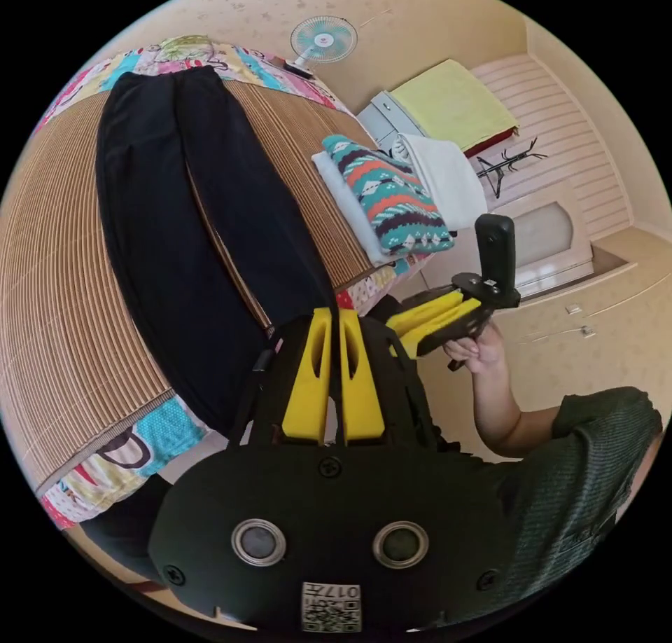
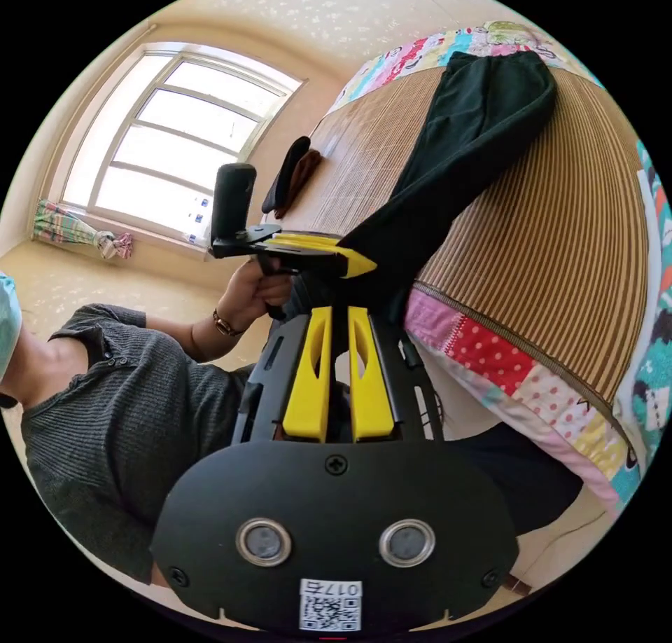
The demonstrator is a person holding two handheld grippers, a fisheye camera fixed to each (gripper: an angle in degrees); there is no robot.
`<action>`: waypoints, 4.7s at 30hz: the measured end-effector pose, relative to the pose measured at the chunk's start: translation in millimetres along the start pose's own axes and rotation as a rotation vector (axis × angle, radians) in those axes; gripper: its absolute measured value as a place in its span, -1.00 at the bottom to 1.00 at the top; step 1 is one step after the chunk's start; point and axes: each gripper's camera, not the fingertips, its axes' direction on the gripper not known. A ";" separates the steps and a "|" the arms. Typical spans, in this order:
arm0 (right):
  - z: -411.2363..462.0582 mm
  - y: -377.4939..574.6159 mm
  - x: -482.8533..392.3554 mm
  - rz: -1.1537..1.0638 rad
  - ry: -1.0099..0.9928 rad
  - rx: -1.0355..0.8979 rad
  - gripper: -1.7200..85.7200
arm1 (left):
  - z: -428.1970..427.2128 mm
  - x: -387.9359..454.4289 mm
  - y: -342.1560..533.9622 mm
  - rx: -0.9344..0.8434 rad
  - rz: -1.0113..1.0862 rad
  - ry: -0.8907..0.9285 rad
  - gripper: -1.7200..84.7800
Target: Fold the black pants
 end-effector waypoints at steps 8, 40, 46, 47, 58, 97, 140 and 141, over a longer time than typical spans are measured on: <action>-33.4 -193.7 125.6 0.232 0.191 0.289 -0.72 | 5.8 -31.4 8.9 -0.031 -0.005 0.158 -0.98; 200.5 -607.3 73.4 -0.088 0.458 0.235 -0.90 | -109.6 -204.9 110.8 0.255 -0.361 0.514 -0.98; 164.1 -512.7 95.0 -0.043 0.298 0.308 -0.80 | -119.6 -214.5 111.1 0.200 -0.432 0.410 -0.98; 157.2 -481.9 95.6 -0.045 0.319 0.281 -0.77 | -120.7 -213.9 109.6 0.194 -0.432 0.401 -0.98; 122.6 -147.1 110.2 0.068 0.083 0.087 -0.79 | -123.1 -179.4 94.4 0.162 -0.448 0.310 -0.98; 116.6 -93.9 68.2 0.179 0.032 0.018 -0.93 | -6.8 -42.2 38.7 0.201 -0.200 -0.318 -0.82; 238.9 -380.8 20.1 -0.096 0.311 0.074 -0.92 | -7.6 -67.3 114.3 0.280 -0.303 0.040 -0.98; 222.6 -361.9 19.9 -0.141 0.231 0.091 -0.92 | -8.9 -65.3 114.1 0.280 -0.300 0.032 -0.98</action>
